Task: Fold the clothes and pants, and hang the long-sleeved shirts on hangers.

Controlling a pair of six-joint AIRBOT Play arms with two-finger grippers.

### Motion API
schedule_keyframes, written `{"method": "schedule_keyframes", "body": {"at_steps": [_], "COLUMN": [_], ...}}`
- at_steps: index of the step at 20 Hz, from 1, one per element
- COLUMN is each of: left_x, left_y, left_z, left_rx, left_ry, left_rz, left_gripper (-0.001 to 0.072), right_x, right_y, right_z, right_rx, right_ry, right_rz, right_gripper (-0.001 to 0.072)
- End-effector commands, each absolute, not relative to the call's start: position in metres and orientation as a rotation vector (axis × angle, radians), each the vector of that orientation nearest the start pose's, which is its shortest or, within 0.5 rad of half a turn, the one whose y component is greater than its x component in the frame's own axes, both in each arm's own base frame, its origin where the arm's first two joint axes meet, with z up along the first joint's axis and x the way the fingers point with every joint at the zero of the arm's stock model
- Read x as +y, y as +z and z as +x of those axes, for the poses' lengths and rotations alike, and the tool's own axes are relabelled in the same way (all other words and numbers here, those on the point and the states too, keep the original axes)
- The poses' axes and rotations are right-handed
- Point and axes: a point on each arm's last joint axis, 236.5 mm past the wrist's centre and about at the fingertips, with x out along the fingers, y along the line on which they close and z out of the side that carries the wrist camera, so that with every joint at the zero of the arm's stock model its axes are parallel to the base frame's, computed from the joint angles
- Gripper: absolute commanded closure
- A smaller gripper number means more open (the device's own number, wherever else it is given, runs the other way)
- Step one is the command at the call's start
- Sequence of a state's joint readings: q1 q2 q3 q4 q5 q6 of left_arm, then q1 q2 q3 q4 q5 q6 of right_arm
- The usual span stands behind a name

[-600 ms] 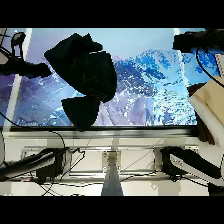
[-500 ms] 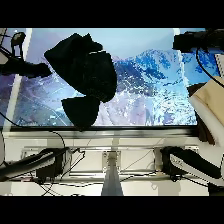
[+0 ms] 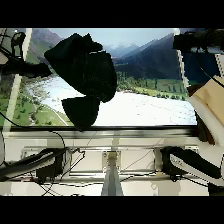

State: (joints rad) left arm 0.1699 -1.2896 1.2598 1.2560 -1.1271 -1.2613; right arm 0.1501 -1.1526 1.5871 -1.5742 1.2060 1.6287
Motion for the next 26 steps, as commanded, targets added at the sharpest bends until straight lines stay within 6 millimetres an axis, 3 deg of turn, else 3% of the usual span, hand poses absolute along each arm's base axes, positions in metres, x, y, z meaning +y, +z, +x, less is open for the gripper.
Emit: {"method": "schedule_keyframes", "body": {"at_steps": [1, 5, 8, 9, 12, 15, 17, 18, 19, 20, 26], "left_x": [0.005, 0.005, 0.005, 0.005, 0.005, 0.004, 0.003, 0.003, 0.003, 0.003, -0.003], "left_y": [0.054, 0.054, 0.054, 0.054, 0.054, 0.054, 0.054, 0.054, 0.054, 0.054, 0.046], "left_z": [0.419, 0.419, 0.419, 0.419, 0.419, 0.419, 0.419, 0.42, 0.42, 0.421, 0.425], "left_rx": [1.094, 1.094, 1.094, 1.094, 1.093, 1.093, 1.091, 1.091, 1.09, 1.086, 1.096], "left_ry": [-0.194, -0.194, -0.194, -0.194, -0.195, -0.196, -0.199, -0.198, -0.198, -0.197, -0.213], "left_rz": [-0.103, -0.104, -0.103, -0.104, -0.104, -0.106, -0.11, -0.11, -0.11, -0.111, -0.141], "left_gripper": [0.0286, 0.0286, 0.0286, 0.0286, 0.0286, 0.0286, 0.0286, 0.0286, 0.0286, 0.0286, 0.0285], "right_x": [0.063, 0.066, 0.067, 0.068, 0.101, 0.169, 0.197, 0.204, 0.21, 0.216, 0.281], "right_y": [0.228, 0.249, 0.241, 0.223, 0.132, 0.056, 0.018, 0.005, -0.006, -0.017, -0.069], "right_z": [0.421, 0.437, 0.438, 0.431, 0.381, 0.329, 0.321, 0.326, 0.331, 0.331, 0.324], "right_rx": [0.768, 0.658, 0.679, 0.752, 1.097, 1.254, 1.273, 1.26, 1.251, 1.259, 1.466], "right_ry": [0.119, 0.125, 0.138, 0.164, 0.419, 0.703, 0.676, 0.61, 0.549, 0.526, 0.558], "right_rz": [-0.003, 0.007, -0.029, -0.083, -0.176, 0.078, 0.371, 0.522, 0.636, 0.688, 0.741], "right_gripper": [0.0676, 0.0676, 0.0677, 0.0678, 0.0678, 0.0678, 0.0665, 0.0545, 0.0349, 0.0234, 0.0216]}}
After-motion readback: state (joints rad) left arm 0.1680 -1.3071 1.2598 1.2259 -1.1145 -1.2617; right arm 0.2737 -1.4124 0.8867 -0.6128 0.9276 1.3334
